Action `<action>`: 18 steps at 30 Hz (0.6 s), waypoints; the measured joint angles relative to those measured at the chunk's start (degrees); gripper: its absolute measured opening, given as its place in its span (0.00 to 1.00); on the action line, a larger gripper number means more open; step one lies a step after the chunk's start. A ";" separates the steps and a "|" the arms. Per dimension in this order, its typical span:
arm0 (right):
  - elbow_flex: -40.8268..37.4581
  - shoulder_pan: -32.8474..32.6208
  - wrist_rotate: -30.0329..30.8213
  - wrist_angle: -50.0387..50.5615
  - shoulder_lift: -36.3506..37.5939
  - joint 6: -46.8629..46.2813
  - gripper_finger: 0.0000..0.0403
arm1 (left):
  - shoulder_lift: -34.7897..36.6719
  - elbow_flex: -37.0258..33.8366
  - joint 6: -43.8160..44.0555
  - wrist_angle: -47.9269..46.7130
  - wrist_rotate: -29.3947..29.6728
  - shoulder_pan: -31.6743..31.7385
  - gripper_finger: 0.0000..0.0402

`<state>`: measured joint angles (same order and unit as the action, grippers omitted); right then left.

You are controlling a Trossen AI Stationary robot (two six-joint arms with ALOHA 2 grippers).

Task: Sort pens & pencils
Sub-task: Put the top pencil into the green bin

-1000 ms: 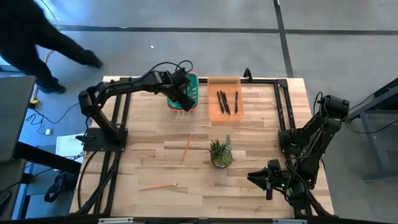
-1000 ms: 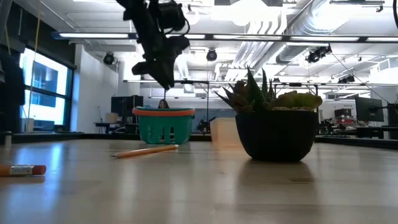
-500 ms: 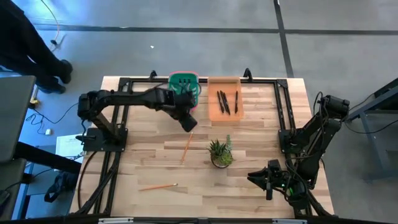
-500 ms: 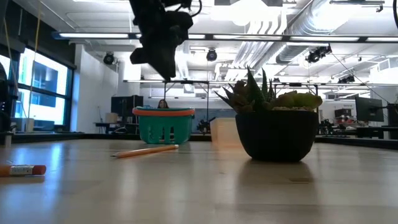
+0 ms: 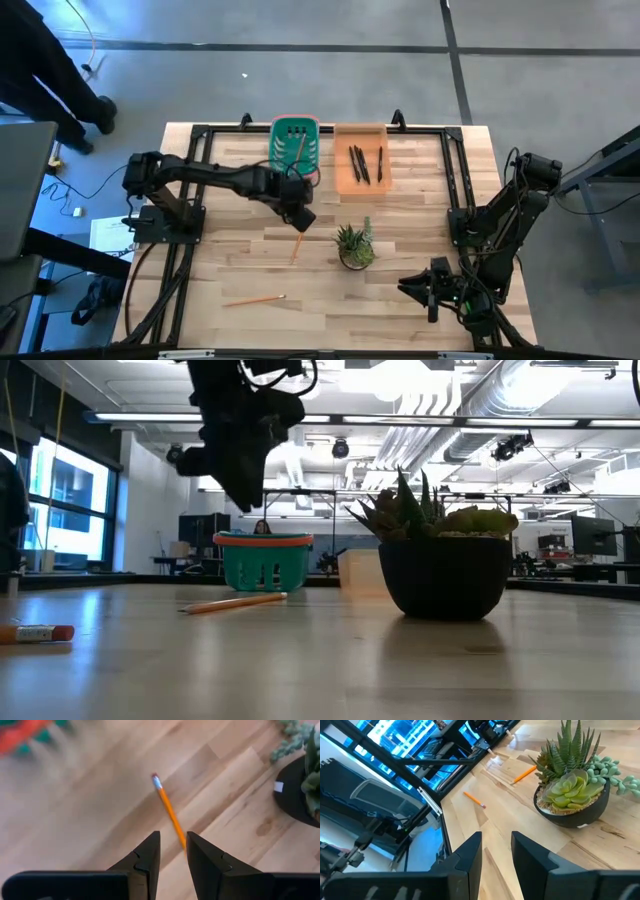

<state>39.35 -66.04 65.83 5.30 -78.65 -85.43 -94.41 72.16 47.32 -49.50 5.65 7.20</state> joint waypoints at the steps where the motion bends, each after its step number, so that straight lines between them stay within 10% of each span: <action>1: 0.00 -0.02 -0.22 0.00 0.00 0.02 0.24 | 0.00 -0.92 1.28 1.19 -0.05 -0.61 0.21; 18: 0.00 -0.02 -2.72 0.03 0.00 0.61 0.24 | -0.48 -11.59 20.71 14.59 -3.69 -6.01 0.21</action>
<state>39.35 -66.06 63.11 5.33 -78.65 -84.82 -94.89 60.57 68.03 -34.91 1.96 1.19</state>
